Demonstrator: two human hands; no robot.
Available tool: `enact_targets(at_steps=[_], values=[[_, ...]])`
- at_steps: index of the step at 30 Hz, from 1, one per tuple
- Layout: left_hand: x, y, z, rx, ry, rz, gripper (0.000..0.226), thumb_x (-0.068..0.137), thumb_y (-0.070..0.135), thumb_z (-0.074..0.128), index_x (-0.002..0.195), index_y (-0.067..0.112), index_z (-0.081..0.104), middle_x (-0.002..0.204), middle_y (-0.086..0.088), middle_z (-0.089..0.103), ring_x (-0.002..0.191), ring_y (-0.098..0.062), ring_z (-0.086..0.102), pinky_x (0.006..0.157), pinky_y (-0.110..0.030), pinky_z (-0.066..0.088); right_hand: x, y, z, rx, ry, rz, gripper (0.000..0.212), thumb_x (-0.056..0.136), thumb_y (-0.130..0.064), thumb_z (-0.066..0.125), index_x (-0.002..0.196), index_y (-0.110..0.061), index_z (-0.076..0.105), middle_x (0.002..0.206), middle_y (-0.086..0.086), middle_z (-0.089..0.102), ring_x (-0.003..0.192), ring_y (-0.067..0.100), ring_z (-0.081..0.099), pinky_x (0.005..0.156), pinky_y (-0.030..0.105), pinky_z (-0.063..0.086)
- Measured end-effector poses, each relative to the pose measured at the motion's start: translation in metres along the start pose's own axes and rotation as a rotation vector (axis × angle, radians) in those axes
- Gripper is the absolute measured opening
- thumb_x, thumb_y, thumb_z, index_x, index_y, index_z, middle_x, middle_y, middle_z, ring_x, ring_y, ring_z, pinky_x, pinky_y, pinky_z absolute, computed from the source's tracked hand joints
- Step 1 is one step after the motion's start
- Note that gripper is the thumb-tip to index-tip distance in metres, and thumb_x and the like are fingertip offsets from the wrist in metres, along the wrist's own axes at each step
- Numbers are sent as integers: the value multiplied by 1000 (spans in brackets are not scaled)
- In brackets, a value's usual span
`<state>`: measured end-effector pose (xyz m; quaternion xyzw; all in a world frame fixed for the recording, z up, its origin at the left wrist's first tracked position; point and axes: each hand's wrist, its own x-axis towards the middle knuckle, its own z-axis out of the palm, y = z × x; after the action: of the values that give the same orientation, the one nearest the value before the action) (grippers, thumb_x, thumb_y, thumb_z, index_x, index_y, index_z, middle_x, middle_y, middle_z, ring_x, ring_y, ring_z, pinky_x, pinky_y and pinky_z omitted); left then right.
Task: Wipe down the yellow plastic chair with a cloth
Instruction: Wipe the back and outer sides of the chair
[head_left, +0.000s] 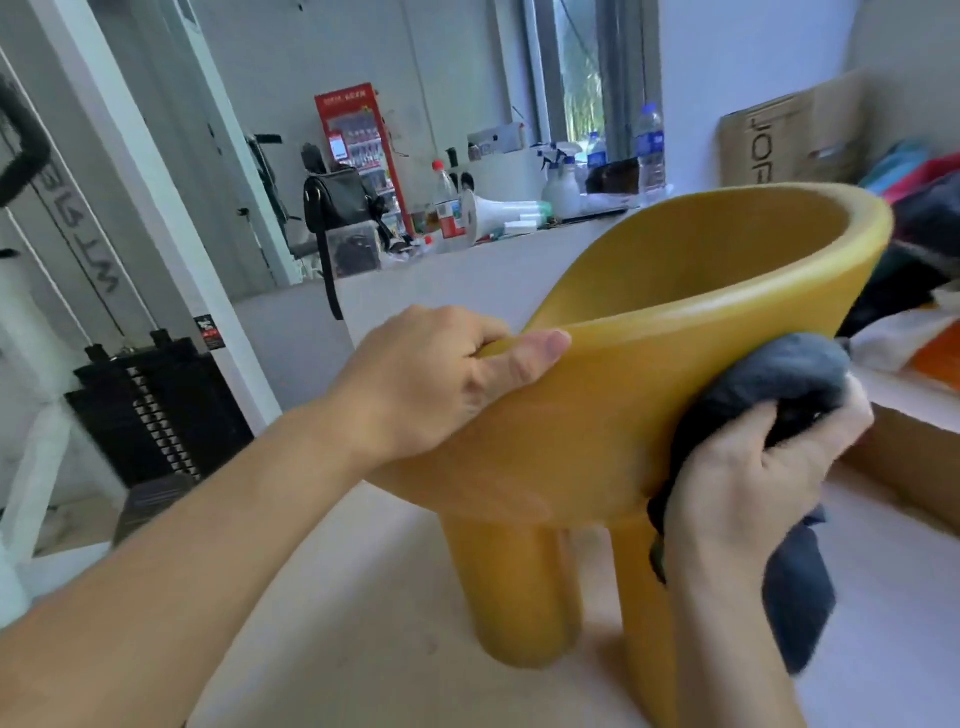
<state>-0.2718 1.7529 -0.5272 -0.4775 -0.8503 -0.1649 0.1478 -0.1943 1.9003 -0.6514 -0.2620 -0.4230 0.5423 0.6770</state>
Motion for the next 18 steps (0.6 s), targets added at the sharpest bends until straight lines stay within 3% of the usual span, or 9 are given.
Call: enact_targets(at_steps=[2, 3, 6, 8, 11, 15, 18], values=[[-5, 7, 1, 52, 10, 32, 73, 73, 88, 20, 54, 26, 53, 48, 9, 49, 49, -9, 47, 53, -32, 36, 4, 0, 3, -33, -14, -23, 43, 101, -16, 35, 143, -20, 31, 103, -25, 48, 84, -26, 46, 74, -6, 28], [-4, 12, 1, 74, 22, 43, 74, 74, 87, 17, 55, 25, 52, 48, 8, 50, 50, -8, 48, 53, -32, 37, 9, -3, 2, -57, -20, -32, 43, 100, -19, 34, 143, -22, 32, 110, -21, 52, 92, -17, 49, 81, -1, 32], [-4, 34, 9, 149, 63, 71, 75, 78, 82, 13, 61, 20, 52, 52, 3, 53, 54, -13, 53, 53, -34, 43, 42, 0, 2, -48, -32, 2, 43, 97, -26, 35, 140, -23, 40, 131, -6, 55, 121, 9, 51, 107, 34, 39], [2, 48, 14, 174, 109, 78, 71, 81, 78, 11, 61, 21, 49, 53, 4, 50, 56, -14, 52, 51, -33, 39, 64, 3, 8, -54, -87, 77, 42, 97, -27, 37, 139, -25, 45, 132, -4, 57, 122, 13, 52, 108, 42, 38], [20, 61, 20, 217, 101, 78, 67, 86, 71, 10, 65, 23, 51, 59, 4, 53, 61, -16, 53, 56, -35, 44, 71, 13, 16, -73, -195, 144, 45, 92, -25, 38, 135, -32, 50, 128, -5, 60, 119, 15, 54, 106, 44, 41], [55, 64, 31, 135, 53, 58, 56, 92, 64, 17, 72, 26, 52, 59, 7, 52, 68, -20, 56, 67, -40, 50, 34, 6, 19, -117, -182, 89, 46, 87, -35, 38, 132, -33, 51, 120, -9, 61, 115, 15, 51, 90, 25, 36], [72, 64, 37, 47, 29, 77, 45, 95, 59, 24, 79, 32, 55, 61, 7, 52, 75, -24, 57, 70, -40, 49, 14, -10, 25, -88, -243, 71, 68, 83, -66, 28, 140, -32, 43, 142, 2, 48, 130, 20, 37, 107, 33, 31]])
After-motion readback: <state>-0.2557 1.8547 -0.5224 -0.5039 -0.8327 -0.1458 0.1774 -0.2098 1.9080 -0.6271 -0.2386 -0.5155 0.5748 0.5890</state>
